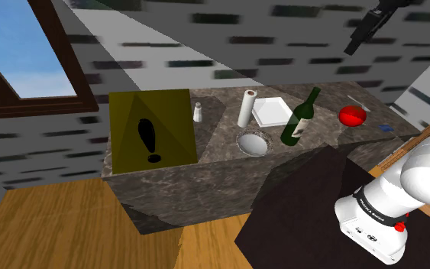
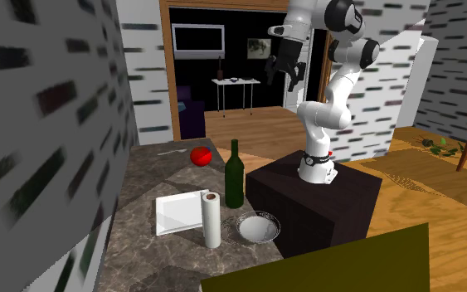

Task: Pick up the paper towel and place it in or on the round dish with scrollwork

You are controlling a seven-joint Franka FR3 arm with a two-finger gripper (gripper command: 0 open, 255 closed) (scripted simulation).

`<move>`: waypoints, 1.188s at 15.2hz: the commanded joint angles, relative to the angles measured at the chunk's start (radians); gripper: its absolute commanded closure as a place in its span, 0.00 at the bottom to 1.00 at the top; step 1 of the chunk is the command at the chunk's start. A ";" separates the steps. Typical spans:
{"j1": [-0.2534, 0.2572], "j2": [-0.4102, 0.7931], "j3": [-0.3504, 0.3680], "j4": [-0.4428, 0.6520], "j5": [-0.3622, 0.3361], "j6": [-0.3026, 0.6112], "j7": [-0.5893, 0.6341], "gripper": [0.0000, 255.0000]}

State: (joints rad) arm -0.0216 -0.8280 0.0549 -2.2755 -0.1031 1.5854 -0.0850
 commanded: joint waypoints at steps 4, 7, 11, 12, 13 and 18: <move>-0.011 0.046 0.008 -0.056 0.011 0.106 0.048 0.00; -0.022 0.105 0.017 -0.099 0.020 0.212 0.095 0.00; -0.038 0.205 0.030 -0.136 0.029 0.354 0.157 0.00; -0.042 0.233 0.033 -0.142 0.030 0.389 0.172 0.00; -0.047 0.262 0.036 -0.146 0.031 0.424 0.188 0.00; -0.069 0.424 0.052 -0.143 0.029 0.592 0.266 0.00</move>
State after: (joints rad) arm -0.0862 -0.4489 0.1021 -2.4317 -0.0724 2.1410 0.1615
